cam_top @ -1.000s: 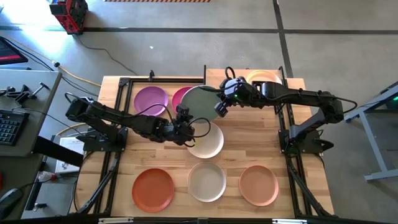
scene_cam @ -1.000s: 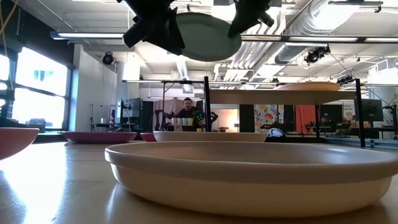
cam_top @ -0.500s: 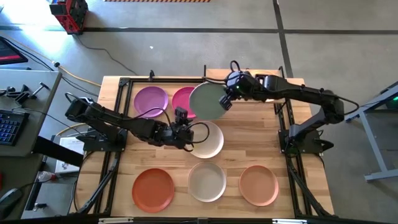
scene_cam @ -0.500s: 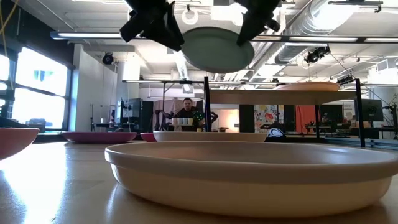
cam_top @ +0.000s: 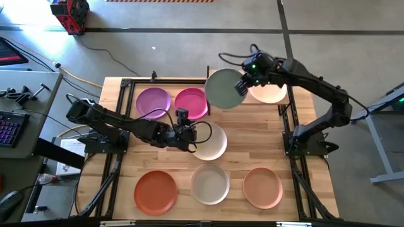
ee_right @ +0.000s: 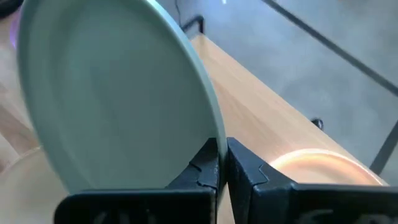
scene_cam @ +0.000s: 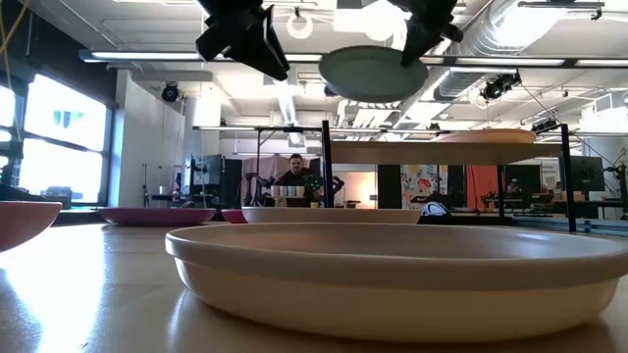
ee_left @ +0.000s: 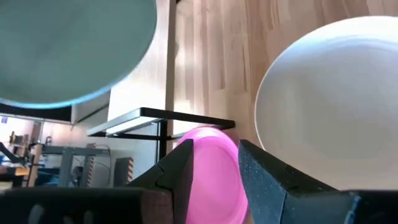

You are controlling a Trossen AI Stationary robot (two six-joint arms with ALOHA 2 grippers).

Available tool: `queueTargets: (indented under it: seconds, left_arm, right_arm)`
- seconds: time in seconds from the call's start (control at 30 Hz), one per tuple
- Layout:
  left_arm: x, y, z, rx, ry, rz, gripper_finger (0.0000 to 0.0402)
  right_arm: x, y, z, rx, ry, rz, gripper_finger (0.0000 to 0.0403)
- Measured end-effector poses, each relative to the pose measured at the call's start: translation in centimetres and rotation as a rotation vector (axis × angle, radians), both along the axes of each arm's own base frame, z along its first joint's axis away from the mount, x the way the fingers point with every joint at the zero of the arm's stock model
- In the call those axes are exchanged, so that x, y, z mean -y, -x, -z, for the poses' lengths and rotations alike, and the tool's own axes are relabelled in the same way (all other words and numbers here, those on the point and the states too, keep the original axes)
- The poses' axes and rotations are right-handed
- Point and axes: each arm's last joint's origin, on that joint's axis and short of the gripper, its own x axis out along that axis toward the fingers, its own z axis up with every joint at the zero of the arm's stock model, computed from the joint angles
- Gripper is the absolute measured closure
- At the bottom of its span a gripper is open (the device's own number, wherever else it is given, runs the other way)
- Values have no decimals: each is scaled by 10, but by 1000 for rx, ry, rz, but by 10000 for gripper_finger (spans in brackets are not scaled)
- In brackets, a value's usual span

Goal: Place and stack plates onto a shelf
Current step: Stack the blue plate on top of the white plate

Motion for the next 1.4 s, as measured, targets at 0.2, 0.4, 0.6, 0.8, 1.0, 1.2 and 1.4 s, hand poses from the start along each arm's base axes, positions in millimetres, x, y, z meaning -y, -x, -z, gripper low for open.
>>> queueTargets:
  seconds: [0.2,0.4,0.6,0.8,1.0,1.2,1.4]
  left_arm:
    - [0,0,0,13,19,-17,284]
    - [0,0,0,22,29,-25,284]
    - [0,0,0,23,30,-26,284]
    - [0,0,0,23,30,-26,284]
    - [0,0,0,23,30,-26,284]
    - [0,0,0,23,30,-26,284]
    - [0,0,0,23,30,-27,284]
  right_arm:
    - [16,20,3,-56,-74,62,403]
    - [27,42,7,-44,-132,124,403]
    - [40,71,6,18,-174,245,403]
    - [52,97,16,41,-216,400,403]
    - [59,117,25,27,-251,510,403]
    - [59,126,24,36,-261,563,403]
    - [57,125,24,39,-267,599,403]
